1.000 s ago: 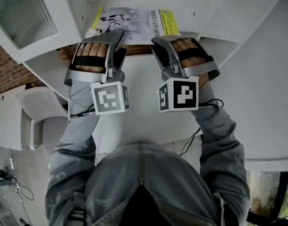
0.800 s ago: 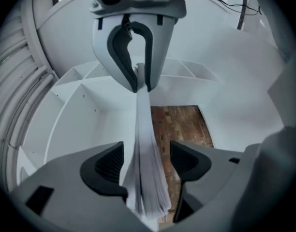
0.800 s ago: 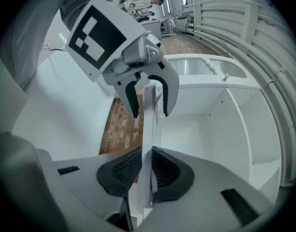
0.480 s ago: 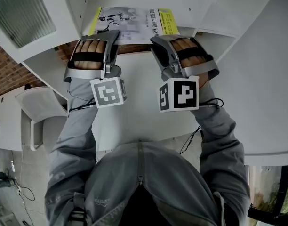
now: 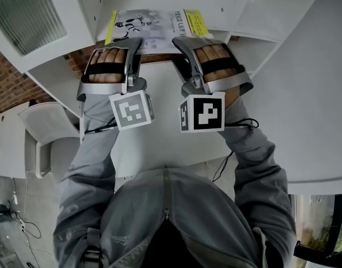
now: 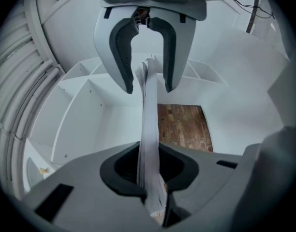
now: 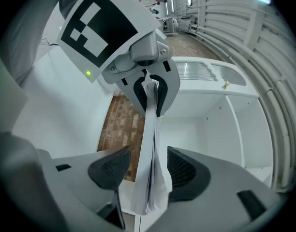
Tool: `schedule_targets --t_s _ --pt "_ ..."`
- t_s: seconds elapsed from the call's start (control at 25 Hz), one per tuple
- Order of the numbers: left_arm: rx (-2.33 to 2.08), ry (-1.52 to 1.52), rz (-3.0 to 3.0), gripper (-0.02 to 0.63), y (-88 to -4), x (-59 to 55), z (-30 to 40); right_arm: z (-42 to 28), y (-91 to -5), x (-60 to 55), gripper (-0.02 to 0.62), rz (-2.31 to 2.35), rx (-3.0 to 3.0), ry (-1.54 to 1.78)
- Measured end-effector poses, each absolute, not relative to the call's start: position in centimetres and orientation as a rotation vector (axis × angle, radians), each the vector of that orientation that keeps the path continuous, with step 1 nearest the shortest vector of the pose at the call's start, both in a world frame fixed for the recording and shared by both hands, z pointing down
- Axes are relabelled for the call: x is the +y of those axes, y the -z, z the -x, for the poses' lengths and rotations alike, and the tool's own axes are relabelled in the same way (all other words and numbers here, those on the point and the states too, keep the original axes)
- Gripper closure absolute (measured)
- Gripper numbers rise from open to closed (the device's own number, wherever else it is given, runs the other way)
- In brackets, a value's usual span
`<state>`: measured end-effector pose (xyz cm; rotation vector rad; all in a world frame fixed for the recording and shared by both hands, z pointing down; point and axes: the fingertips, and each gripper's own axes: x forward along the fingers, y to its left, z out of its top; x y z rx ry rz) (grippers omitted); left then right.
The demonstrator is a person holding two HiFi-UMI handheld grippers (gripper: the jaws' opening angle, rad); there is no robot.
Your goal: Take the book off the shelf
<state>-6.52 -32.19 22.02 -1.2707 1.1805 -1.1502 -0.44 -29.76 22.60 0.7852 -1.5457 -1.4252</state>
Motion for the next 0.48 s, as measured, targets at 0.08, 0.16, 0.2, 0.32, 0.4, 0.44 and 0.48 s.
schedule_targets --t_s 0.08,0.16,0.2,0.32,0.4,0.44,0.48 --pt "1.183 1.151 1.269 0.529 -21.9 -31.9 6.4 0.9 -22.5 -29.9 0.356 -0.786 -1.529 1.430" --pt "1.186 1.156 1.268 0.529 -22.0 -31.7 6.4 1.2 -22.8 -30.8 0.350 -0.781 -1.496 1.421" --pt "1.187 1.158 1.273 0.529 -22.2 -31.6 6.4 1.1 -23.1 -31.5 0.350 -0.784 -1.468 1.416" --pt "1.188 1.159 1.286 0.529 -22.9 -31.1 6.0 -0.6 -24.1 -33.2 0.350 -0.825 -1.391 1.393" --pt "1.187 1.160 1.272 0.529 -22.8 -30.6 6.0 -1.5 -24.2 -33.6 0.351 -0.865 -1.410 1.373" --pt "1.187 1.161 1.267 0.529 -22.7 -30.5 5.9 -1.7 -24.0 -33.7 0.351 -0.884 -1.425 1.372" --pt "1.187 1.161 1.264 0.529 -22.6 -30.5 5.9 -1.8 -23.8 -33.7 0.372 -0.904 -1.436 1.376"
